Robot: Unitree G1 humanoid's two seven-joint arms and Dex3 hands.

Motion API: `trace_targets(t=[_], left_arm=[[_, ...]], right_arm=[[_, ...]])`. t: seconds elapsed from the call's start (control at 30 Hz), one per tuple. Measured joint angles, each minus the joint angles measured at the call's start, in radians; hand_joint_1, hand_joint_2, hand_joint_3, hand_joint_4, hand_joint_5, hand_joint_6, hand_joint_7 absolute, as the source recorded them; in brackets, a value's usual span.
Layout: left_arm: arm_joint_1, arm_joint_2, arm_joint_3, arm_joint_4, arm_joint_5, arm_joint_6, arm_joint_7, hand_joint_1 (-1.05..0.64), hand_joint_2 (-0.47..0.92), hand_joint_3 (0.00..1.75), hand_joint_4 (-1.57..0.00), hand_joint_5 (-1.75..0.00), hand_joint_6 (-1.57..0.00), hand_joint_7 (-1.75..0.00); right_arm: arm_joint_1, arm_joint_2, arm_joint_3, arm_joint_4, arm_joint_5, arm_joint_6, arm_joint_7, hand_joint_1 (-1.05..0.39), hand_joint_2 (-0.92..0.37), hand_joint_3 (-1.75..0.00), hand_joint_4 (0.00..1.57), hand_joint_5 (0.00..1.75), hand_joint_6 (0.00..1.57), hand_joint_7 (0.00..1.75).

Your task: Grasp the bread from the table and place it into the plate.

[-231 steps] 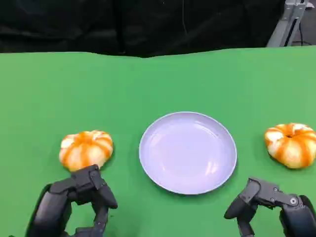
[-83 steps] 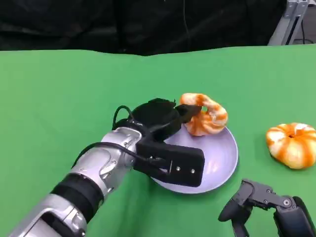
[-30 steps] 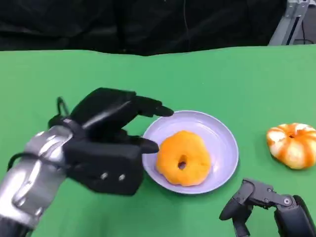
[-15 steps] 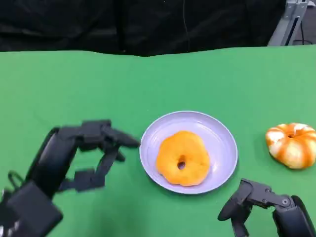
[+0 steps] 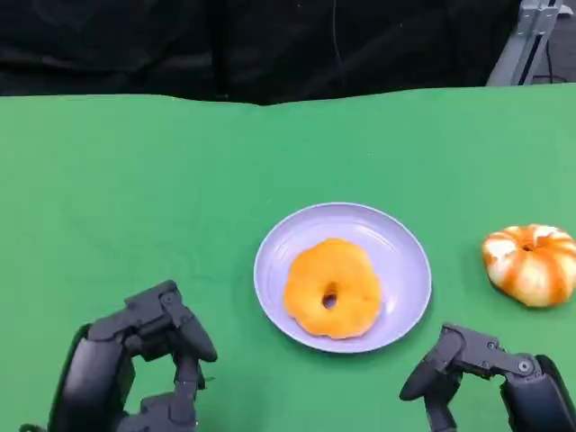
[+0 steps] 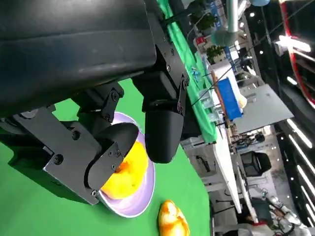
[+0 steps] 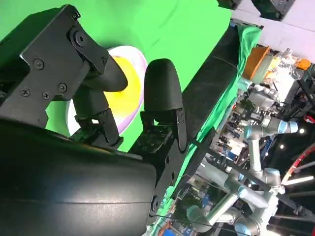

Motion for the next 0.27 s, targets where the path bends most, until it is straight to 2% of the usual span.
trace_targets(t=[0.27], left_arm=[[-0.027,0.008,0.003,0.064,-0.034,-0.004,-0.042,0.02,0.28,1.57,-0.91,-1.75,-0.81,-1.63]], right_arm=[[0.0,-0.007,-0.006,0.003,0.008,-0.002,0.002,0.01,-0.22,-1.44,0.85,1.55,0.87,1.29]])
